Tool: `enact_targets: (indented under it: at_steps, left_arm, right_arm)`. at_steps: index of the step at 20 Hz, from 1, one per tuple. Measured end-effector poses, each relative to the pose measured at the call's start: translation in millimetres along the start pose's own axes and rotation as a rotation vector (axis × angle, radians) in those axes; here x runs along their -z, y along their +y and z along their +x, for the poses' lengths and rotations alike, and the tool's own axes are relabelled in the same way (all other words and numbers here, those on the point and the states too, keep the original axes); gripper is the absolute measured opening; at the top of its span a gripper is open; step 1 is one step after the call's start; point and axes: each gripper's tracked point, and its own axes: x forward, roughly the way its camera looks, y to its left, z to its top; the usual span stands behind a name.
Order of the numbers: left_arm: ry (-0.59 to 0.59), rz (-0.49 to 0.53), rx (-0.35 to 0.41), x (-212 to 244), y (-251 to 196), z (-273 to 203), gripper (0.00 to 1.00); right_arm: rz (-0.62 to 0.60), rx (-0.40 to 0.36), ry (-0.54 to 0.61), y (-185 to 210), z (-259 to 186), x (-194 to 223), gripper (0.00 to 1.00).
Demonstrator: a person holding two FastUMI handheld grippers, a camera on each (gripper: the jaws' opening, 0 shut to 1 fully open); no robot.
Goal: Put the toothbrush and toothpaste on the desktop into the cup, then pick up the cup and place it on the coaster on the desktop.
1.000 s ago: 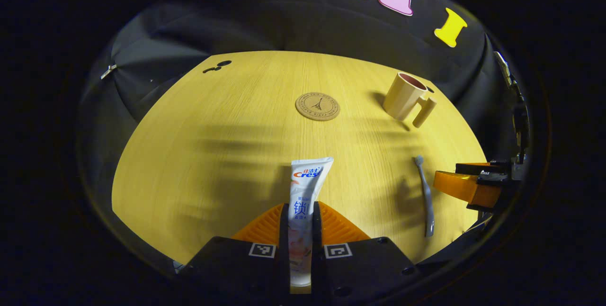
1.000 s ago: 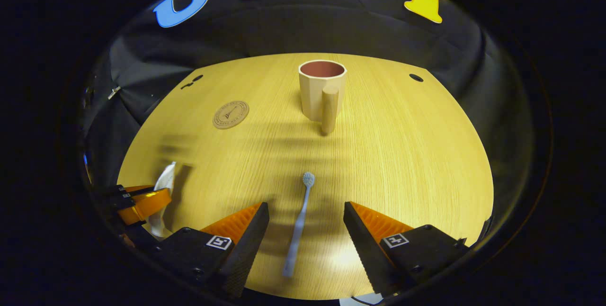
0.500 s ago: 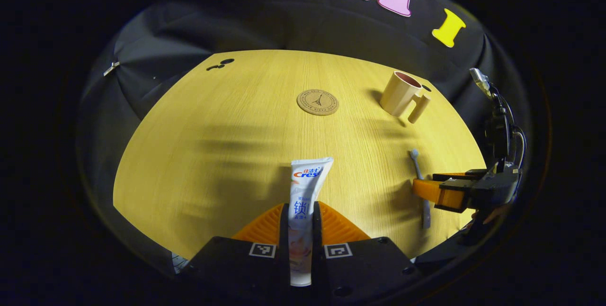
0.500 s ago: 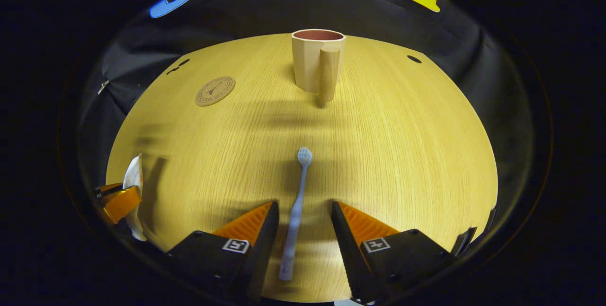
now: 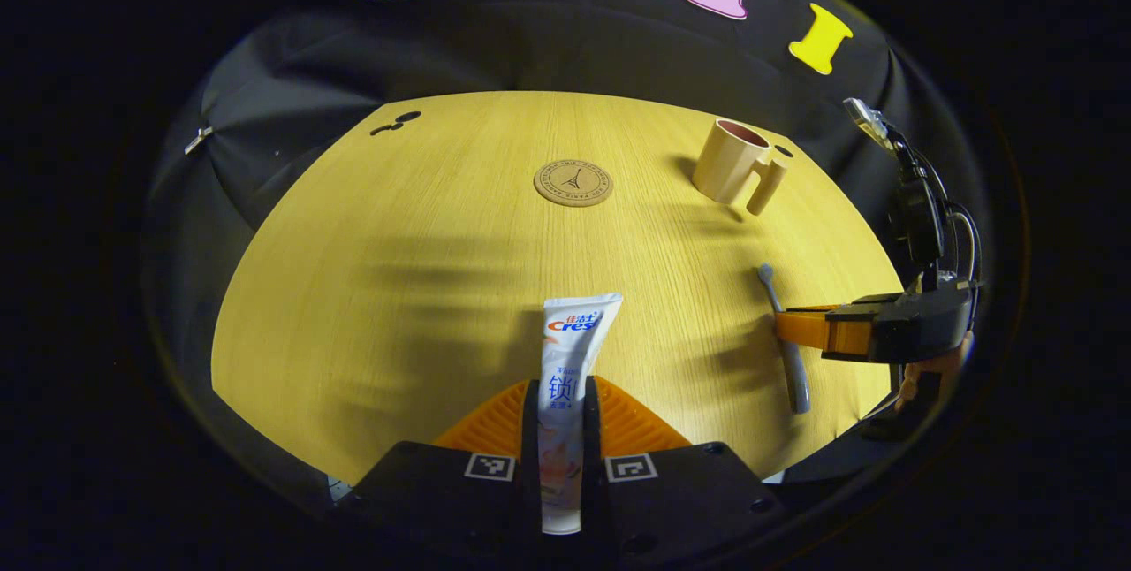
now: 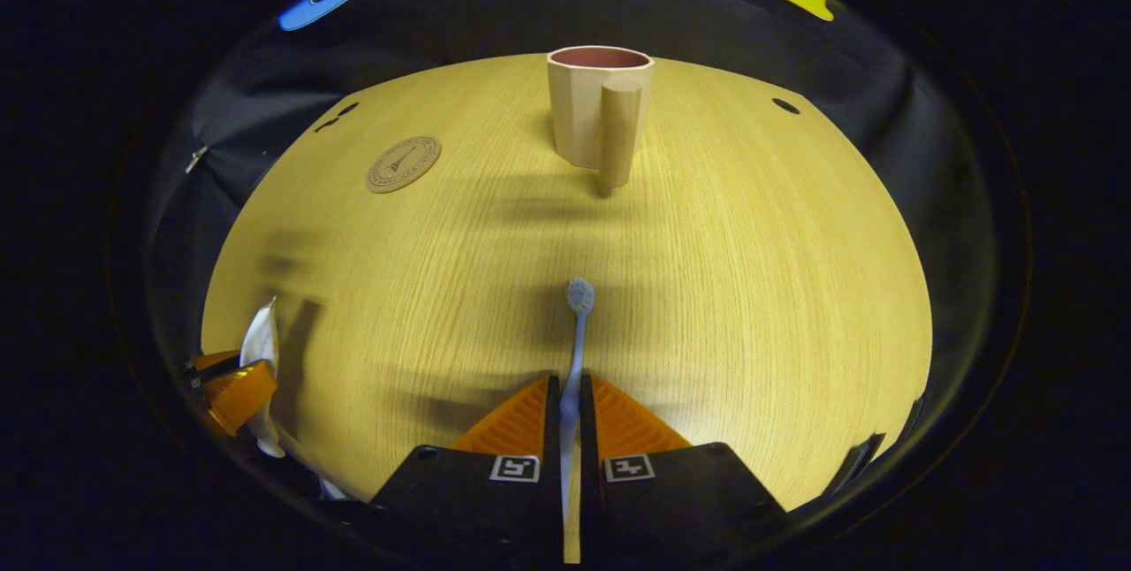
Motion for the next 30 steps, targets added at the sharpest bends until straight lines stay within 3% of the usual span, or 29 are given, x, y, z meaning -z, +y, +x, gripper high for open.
enact_targets:
  at_steps: [2,4,11,20,30]
  left_arm:
    - [0.005,0.003,0.002,0.3,-3.5,2.3,0.27]
    - [0.012,-0.004,0.007,1.2,-6.4,3.8,0.23]
    - [-0.045,-0.027,0.014,-26.9,-15.9,-0.2,0.23]
    - [-0.221,-0.089,0.054,-128.2,-54.4,-8.0,0.23]
    - [-0.489,-0.077,0.213,-272.3,-157.2,10.4,0.22]
  right_arm:
    - [-0.032,-0.068,0.023,0.1,-3.1,0.5,0.07]
    - [-0.031,-0.107,0.026,-0.9,-2.3,0.4,0.05]
    - [-0.025,-0.111,0.013,-19.2,-11.6,-3.9,0.05]
    - [0.010,-0.154,-0.095,-57.6,-50.9,-41.4,0.05]
    - [0.126,-0.259,-0.206,-103.2,-91.1,-86.0,0.05]
